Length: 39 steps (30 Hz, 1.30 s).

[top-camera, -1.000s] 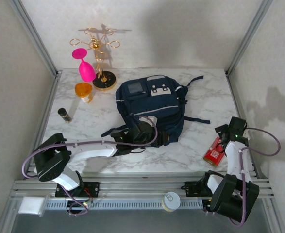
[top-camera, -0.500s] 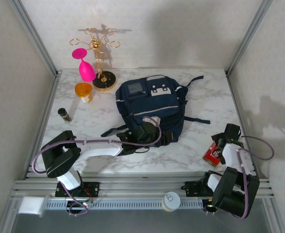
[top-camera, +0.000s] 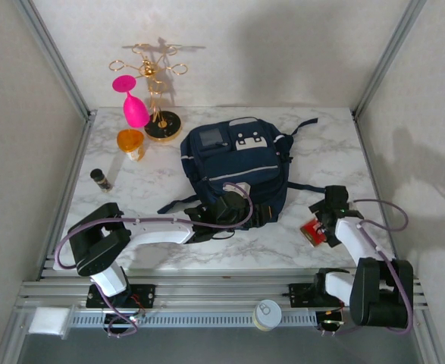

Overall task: Pack the student bag
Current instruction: Move the personal item to the bottom-center of the table, then move the student bag to the center of the table.

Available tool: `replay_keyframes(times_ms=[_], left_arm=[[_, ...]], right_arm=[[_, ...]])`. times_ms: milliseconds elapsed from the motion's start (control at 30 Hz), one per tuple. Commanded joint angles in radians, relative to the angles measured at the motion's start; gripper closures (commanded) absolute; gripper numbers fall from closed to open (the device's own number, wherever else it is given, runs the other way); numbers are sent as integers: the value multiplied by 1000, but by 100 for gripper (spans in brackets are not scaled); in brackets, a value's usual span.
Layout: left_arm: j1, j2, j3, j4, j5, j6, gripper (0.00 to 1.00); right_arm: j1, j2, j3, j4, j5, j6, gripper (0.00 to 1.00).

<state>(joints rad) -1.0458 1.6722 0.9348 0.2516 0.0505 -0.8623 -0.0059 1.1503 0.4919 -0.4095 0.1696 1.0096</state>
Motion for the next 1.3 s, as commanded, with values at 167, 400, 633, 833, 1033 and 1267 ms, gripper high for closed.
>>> replay_keyframes(times_ms=[167,400,633,833,1033,1267], left_arm=[[-8,60,51,27,-31,-38,17],[-26,120,98,71,-30,-93,17],[-34,172,116,133,-47,-159,17],[-22,239,158,124,-58,-158,17],[69,313,199,101,-80,-102,18],[119,361,316,3,-72,-29,18]], right_arm=[[21,-46,86,15,-81,-90,1],[-208,133,227,103,-217,-354,1],[-248,400,384,159,-335,-451,1],[-245,472,375,187,-343,-424,1],[-231,474,306,207,-372,-400,1],[-159,397,219,185,-420,-390,1]])
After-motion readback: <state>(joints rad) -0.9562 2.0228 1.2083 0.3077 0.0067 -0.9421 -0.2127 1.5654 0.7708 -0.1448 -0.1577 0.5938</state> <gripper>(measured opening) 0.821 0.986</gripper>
